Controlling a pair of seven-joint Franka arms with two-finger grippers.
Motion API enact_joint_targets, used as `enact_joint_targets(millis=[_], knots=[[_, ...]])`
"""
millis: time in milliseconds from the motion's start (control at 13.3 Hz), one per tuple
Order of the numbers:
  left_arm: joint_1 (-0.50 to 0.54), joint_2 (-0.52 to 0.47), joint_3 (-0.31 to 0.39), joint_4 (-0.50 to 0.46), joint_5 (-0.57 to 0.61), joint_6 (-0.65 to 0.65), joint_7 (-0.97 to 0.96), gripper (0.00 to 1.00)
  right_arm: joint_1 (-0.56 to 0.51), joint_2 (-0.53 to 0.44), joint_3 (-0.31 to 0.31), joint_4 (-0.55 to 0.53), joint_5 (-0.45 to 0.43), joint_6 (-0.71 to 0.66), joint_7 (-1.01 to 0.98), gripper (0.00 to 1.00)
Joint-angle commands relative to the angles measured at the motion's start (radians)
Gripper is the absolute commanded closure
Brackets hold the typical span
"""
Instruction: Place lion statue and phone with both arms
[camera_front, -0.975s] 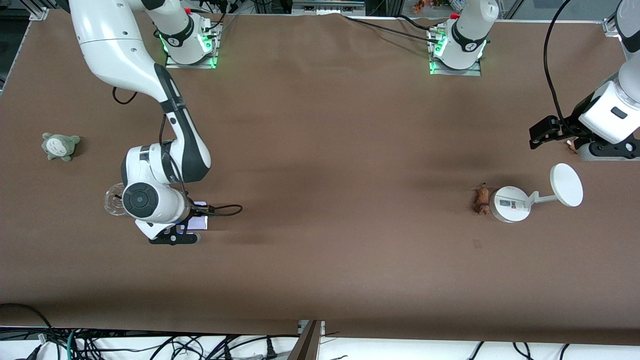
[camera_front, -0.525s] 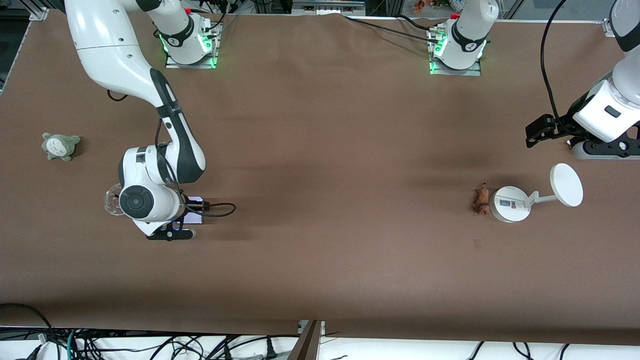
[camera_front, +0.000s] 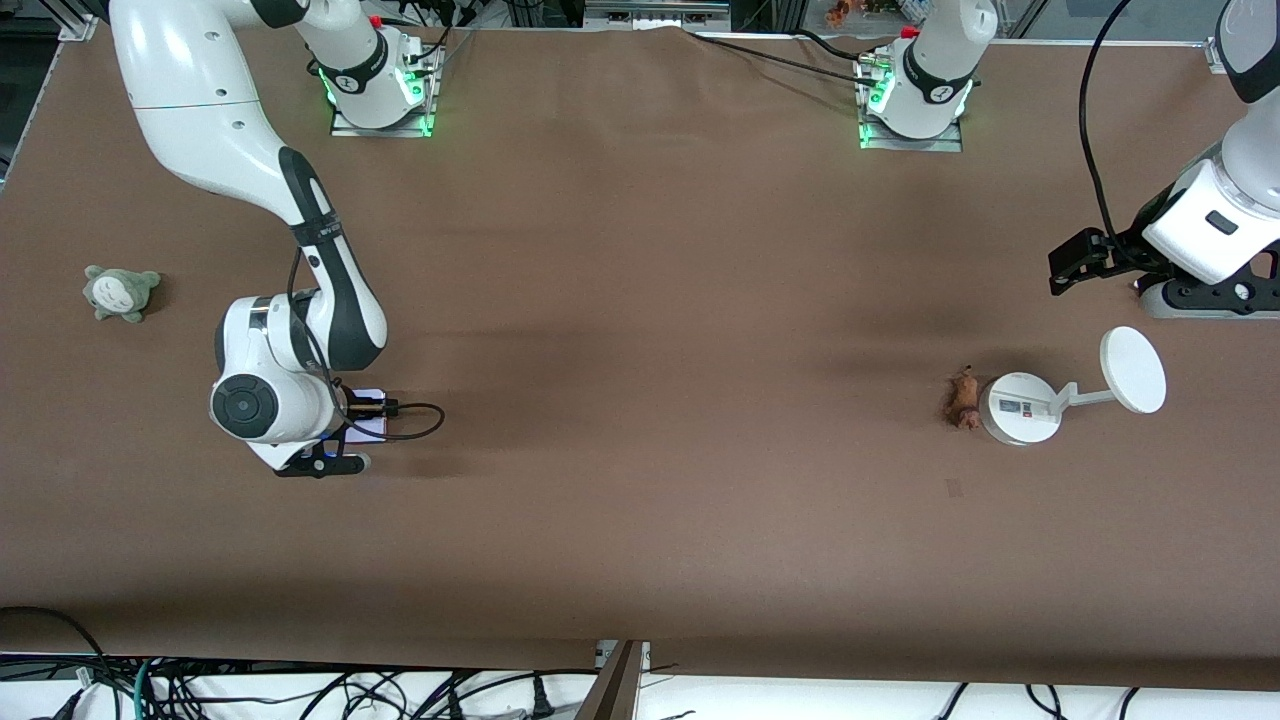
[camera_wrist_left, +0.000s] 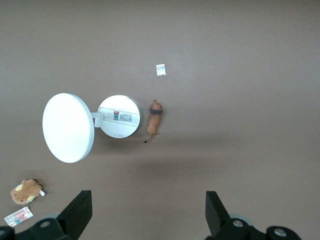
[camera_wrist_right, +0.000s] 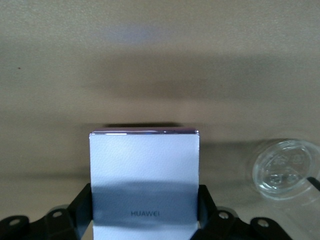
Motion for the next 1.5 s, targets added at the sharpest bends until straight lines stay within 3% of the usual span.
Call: enact_joint_targets(millis=[0,225,450,750,900,1125,1275,1425], knots=[[-0.005,-0.015,0.006,-0.006,-0.020,0.003,0.015,0.00,-0.008,-0.040,0.015,-0.008,0.009,0.000,-0.016,0.00],[-0.005,-0.015,0.006,-0.004,-0.020,0.002,0.016,0.00,-0.008,-0.107,0.013,0.027,0.006,-0.029,-0.023,0.00],[-0.005,-0.015,0.006,-0.004,-0.020,0.002,0.016,0.00,-0.009,-0.173,0.010,0.121,-0.009,-0.167,-0.027,0.00],[-0.005,-0.015,0.006,-0.004,-0.020,0.002,0.016,0.00,-0.010,-0.250,-0.086,0.238,0.000,-0.343,-0.122,0.00],[0.007,-0.015,0.006,-0.006,-0.020,0.000,0.028,0.00,-0.010,-0.310,-0.128,0.239,0.004,-0.405,-0.164,0.00],[0.008,-0.015,0.009,-0.006,-0.020,-0.015,0.028,0.00,-0.011,-0.389,-0.136,0.239,0.003,-0.508,-0.161,0.00],[0.007,-0.015,0.004,-0.004,-0.018,-0.017,0.028,0.00,-0.039,-0.463,-0.124,0.186,0.006,-0.523,-0.142,0.00],[0.005,-0.015,0.004,-0.004,-0.020,-0.015,0.028,0.00,-0.081,-0.570,-0.069,0.077,0.001,-0.517,-0.150,0.00]])
